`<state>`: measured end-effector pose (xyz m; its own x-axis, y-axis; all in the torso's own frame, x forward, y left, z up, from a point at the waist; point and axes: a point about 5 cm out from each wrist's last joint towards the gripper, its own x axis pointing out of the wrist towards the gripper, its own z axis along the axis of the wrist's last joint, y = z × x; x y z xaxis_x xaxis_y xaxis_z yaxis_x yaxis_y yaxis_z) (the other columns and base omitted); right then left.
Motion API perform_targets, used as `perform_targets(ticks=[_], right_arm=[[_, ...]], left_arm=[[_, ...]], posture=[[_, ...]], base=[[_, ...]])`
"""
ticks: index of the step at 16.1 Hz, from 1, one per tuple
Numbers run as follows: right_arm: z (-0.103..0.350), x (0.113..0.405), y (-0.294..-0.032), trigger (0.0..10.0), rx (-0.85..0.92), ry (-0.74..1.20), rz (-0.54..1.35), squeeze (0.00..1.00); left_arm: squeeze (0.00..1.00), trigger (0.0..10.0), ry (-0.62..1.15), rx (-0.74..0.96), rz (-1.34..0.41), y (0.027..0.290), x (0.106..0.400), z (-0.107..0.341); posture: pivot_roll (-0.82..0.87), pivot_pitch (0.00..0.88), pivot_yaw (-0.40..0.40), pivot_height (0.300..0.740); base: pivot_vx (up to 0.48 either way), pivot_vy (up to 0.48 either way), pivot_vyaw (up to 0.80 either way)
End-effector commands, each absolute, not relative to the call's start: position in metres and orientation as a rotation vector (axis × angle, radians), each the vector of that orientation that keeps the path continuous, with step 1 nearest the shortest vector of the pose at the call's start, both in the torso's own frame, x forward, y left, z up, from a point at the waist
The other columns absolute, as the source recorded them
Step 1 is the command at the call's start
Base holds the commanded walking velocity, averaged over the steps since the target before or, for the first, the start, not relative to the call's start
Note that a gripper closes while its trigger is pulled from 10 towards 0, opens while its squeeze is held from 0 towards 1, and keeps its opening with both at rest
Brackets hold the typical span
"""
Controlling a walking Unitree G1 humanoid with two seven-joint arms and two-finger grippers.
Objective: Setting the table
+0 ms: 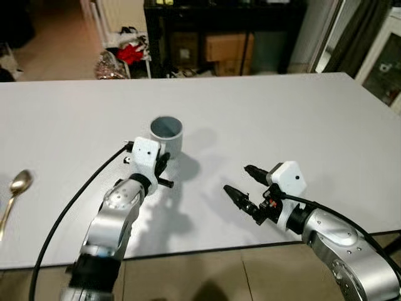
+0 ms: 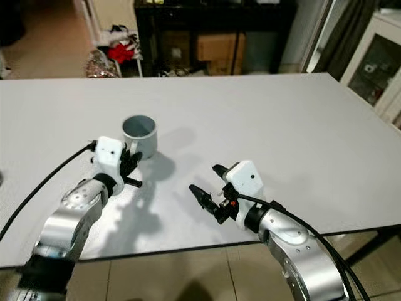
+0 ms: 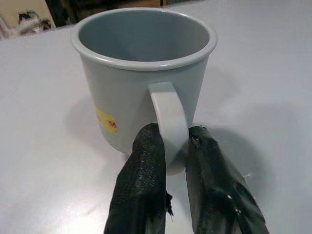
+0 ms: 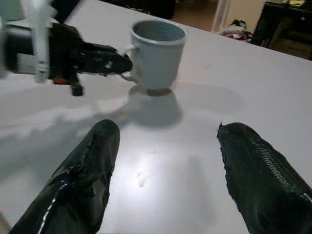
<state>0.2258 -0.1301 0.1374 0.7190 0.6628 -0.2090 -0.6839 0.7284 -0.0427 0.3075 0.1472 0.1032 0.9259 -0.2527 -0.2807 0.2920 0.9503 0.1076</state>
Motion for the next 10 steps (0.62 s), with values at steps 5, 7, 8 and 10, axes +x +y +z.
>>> perform_targets(ticks=[5,7,8,10], right_arm=[[0.142,0.227,-0.128,10.0,-0.117,0.170,0.771,0.00],[0.142,0.227,-0.128,10.0,-0.123,0.177,0.780,0.00],[0.142,0.227,-0.128,10.0,-0.127,0.177,0.780,0.00],[0.143,0.228,-0.129,10.0,-0.127,0.174,0.780,0.00]], left_arm=[[0.00,10.0,0.287,0.091,-0.242,0.151,0.330,0.093],[0.00,10.0,0.293,0.086,-0.248,0.149,0.337,0.090],[0.00,10.0,0.303,0.116,-0.249,0.150,0.339,0.089],[0.07,10.0,0.310,0.112,-0.244,0.152,0.343,0.089]], posture=[[0.01,0.000,0.034,0.740],[0.00,0.000,0.040,0.740],[-0.01,0.000,0.043,0.740],[-0.01,0.000,0.043,0.740]], base=[[0.000,0.000,0.00],[0.000,0.000,0.00],[0.000,0.000,0.00],[0.000,0.000,0.00]])
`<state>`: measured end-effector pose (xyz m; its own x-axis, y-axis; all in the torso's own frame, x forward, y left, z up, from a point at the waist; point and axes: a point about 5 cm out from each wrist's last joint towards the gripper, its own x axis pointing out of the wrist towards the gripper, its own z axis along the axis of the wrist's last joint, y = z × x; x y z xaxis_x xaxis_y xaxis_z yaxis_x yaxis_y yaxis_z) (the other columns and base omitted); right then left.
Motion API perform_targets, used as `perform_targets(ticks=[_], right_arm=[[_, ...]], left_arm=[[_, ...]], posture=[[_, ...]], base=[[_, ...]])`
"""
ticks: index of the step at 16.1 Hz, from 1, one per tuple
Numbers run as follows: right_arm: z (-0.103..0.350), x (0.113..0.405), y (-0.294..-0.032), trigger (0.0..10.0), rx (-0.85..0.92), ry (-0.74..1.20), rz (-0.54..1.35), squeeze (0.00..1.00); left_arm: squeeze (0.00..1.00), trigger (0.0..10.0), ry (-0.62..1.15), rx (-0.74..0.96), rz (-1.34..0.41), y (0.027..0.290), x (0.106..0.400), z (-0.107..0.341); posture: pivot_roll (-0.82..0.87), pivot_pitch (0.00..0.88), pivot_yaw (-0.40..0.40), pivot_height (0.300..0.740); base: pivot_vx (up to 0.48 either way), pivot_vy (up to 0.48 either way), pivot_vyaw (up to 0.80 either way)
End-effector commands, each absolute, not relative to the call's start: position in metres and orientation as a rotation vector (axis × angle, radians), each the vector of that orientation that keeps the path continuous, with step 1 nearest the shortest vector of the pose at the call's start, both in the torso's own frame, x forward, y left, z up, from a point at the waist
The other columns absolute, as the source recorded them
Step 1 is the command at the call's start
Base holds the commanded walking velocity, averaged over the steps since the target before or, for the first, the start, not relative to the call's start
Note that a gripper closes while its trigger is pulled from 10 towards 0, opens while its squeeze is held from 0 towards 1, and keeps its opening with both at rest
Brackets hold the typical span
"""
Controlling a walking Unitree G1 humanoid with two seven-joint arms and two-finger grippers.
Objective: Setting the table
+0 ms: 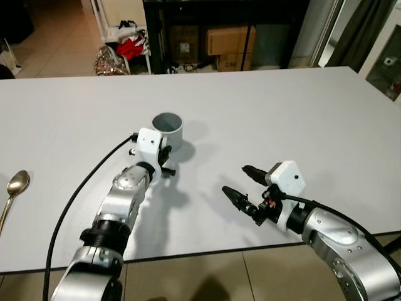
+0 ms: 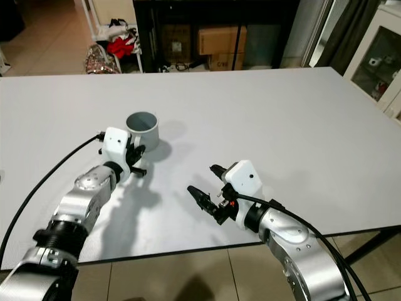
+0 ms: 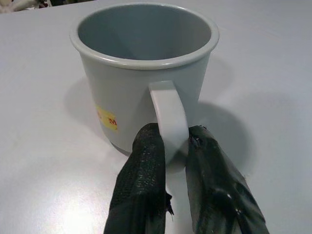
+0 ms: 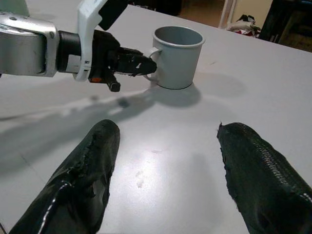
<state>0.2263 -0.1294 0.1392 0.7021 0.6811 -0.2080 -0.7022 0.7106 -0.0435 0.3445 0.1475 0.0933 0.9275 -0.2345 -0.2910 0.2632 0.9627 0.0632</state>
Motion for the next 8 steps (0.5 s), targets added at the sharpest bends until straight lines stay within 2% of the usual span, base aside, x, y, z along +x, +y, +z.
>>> perform_targets(ticks=[1,4,7,8], right_arm=[[0.144,0.228,-0.128,10.0,-0.126,0.173,0.781,0.00],[0.145,0.229,-0.127,10.0,-0.123,0.166,0.787,0.00],[0.149,0.229,-0.128,10.0,-0.118,0.156,0.785,0.00],[0.149,0.229,-0.130,10.0,-0.108,0.156,0.776,0.00]], left_arm=[[1.00,10.0,0.313,0.109,-0.238,0.153,0.344,0.088],[1.00,10.0,0.288,0.067,-0.255,0.158,0.345,0.091],[1.00,10.0,0.247,0.111,-0.302,0.165,0.336,0.103],[0.90,10.0,0.225,0.142,-0.295,0.172,0.329,0.109]], posture=[[-0.01,0.000,0.042,0.740],[0.00,0.000,0.036,0.740],[0.00,0.000,0.038,0.740],[0.00,0.000,0.039,0.740]], base=[[0.000,0.000,0.00],[0.000,0.000,0.00],[0.000,0.000,0.00],[0.000,0.000,0.00]])
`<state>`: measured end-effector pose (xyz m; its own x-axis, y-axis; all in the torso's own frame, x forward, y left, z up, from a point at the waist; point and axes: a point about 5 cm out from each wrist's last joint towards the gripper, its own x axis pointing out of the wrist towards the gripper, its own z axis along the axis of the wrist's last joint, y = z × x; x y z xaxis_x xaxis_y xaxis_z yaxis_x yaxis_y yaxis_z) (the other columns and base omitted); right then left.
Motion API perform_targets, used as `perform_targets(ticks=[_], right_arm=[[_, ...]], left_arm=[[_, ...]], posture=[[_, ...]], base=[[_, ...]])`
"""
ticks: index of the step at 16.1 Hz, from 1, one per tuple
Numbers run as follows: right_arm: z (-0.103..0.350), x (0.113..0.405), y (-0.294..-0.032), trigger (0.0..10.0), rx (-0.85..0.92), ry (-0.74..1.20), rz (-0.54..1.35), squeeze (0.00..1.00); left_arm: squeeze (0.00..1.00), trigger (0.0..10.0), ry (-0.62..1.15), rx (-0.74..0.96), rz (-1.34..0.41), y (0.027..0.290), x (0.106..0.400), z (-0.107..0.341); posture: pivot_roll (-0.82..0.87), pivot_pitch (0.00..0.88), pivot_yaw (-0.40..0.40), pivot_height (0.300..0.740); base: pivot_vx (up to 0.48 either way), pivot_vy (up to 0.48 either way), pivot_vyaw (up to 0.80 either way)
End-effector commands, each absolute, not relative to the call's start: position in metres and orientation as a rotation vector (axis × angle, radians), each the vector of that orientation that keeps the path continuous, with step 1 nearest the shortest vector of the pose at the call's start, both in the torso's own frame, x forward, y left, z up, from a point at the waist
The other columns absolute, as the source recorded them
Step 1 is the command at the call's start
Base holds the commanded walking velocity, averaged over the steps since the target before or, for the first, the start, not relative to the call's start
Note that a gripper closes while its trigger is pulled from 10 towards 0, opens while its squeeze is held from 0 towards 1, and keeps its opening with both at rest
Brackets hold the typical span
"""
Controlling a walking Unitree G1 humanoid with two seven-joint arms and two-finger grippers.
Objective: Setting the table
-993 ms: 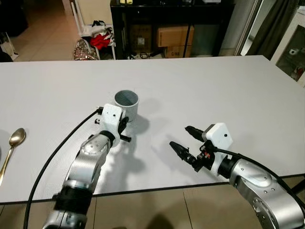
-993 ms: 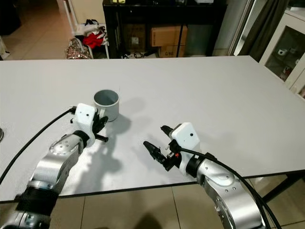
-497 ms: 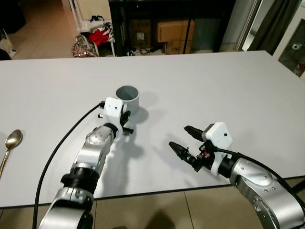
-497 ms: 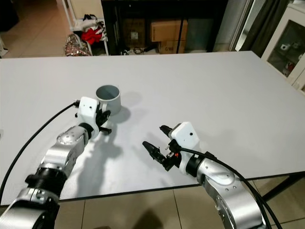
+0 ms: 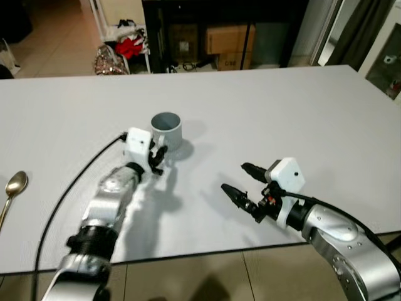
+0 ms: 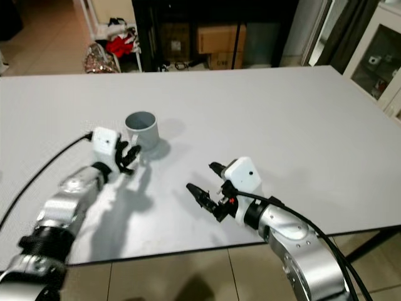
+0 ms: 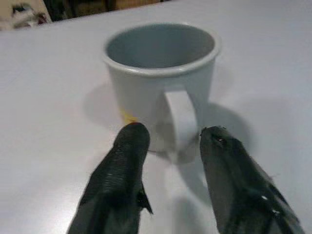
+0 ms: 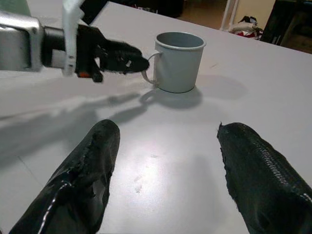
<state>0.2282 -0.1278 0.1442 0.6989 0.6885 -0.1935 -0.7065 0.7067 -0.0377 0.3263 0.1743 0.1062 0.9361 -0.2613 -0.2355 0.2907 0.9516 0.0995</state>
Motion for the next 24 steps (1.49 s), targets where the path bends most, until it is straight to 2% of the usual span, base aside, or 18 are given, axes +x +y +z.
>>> perform_targets(ticks=[1,2,3,5,8,9,12,16,24], right_arm=[[0.150,0.228,-0.132,10.0,-0.093,0.152,0.753,0.00],[0.152,0.228,-0.135,10.0,-0.105,0.125,0.699,0.00],[0.153,0.228,-0.138,10.0,-0.137,0.092,0.637,0.00],[0.152,0.233,-0.142,10.0,-0.093,0.052,0.460,0.00],[0.152,0.242,-0.138,10.0,-0.060,0.039,0.377,0.00],[0.154,0.246,-0.135,10.0,-0.060,0.024,0.367,0.00],[0.153,0.244,-0.135,10.0,-0.051,0.008,0.344,0.00],[0.158,0.240,-0.142,10.0,-0.049,-0.018,0.297,0.00],[0.158,0.244,-0.134,10.0,-0.008,-0.030,0.326,0.00]], left_arm=[[0.22,10.0,0.189,0.171,-0.269,0.182,0.320,0.119],[0.00,10.0,0.149,0.172,-0.244,0.189,0.309,0.130],[0.00,10.0,0.123,0.154,-0.209,0.193,0.297,0.140],[0.00,10.0,0.055,0.138,-0.137,0.189,0.278,0.155],[0.00,10.0,-0.003,0.110,-0.133,0.172,0.274,0.159],[0.00,10.0,0.011,0.073,-0.124,0.168,0.275,0.162],[0.00,10.0,0.011,0.165,-0.154,0.160,0.275,0.164],[0.00,10.0,0.010,0.128,-0.151,0.150,0.278,0.162],[0.00,10.0,0.011,0.155,-0.161,0.153,0.271,0.161]], posture=[[0.00,0.000,0.041,0.740],[0.00,0.000,0.048,0.740],[0.01,0.000,0.047,0.740],[0.03,0.000,0.030,0.740],[0.03,0.000,0.028,0.740],[0.02,0.000,0.039,0.740],[0.03,0.000,0.042,0.740],[0.02,0.000,0.051,0.740],[0.04,0.000,0.021,0.740]], base=[[0.000,0.000,0.00],[0.000,0.000,0.00],[0.000,0.000,0.00],[0.000,0.000,0.80],[0.000,0.000,0.80],[0.000,0.000,0.80],[0.000,0.000,0.80],[0.000,0.000,0.80],[0.000,0.000,0.80]])
